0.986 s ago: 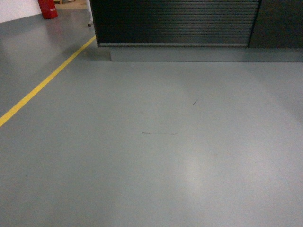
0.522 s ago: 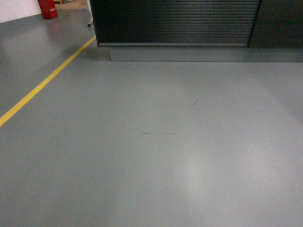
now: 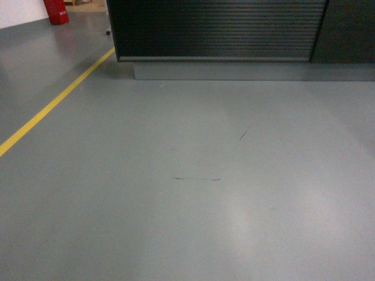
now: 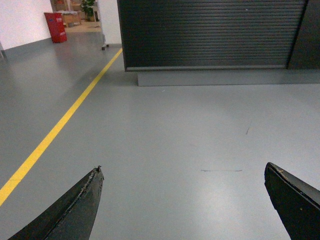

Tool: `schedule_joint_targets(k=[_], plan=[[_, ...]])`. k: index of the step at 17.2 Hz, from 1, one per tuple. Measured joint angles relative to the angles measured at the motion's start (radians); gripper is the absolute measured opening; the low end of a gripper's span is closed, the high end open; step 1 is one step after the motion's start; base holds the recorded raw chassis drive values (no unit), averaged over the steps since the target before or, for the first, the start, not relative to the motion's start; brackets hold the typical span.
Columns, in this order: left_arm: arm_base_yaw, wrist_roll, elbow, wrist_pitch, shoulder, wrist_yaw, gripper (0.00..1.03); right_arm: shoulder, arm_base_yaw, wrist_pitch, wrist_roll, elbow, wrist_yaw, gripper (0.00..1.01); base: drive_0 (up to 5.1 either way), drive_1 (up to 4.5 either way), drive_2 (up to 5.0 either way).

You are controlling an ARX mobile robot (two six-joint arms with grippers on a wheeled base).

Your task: Place dark red mango on scale at checkout

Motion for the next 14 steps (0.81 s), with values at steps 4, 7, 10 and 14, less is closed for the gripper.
schedule_joint_targets(k=[4, 7, 10, 14], plan=[[0.000, 0.000, 0.000, -0.001, 0.000, 0.000, 0.98, 0.000, 0.000, -0.001, 0.000, 0.000, 0.000, 0.98, 0.0, 4.35, -4.3], [0.000, 0.000, 0.000, -0.001, 0.000, 0.000, 0.98, 0.000, 0.000, -0.001, 0.000, 0.000, 0.000, 0.98, 0.1, 4.40, -4.3], [0.000, 0.000, 0.000, -0.001, 0.000, -0.001, 0.98, 0.000, 0.000, -0.001, 0.000, 0.000, 0.000, 0.98, 0.0, 4.34, -4.3], [0.000, 0.000, 0.000, -0.004, 0.000, 0.000, 0.98, 0.000, 0.000, -0.003, 0.000, 0.000, 0.001, 0.98, -0.1, 4.25, -4.4]])
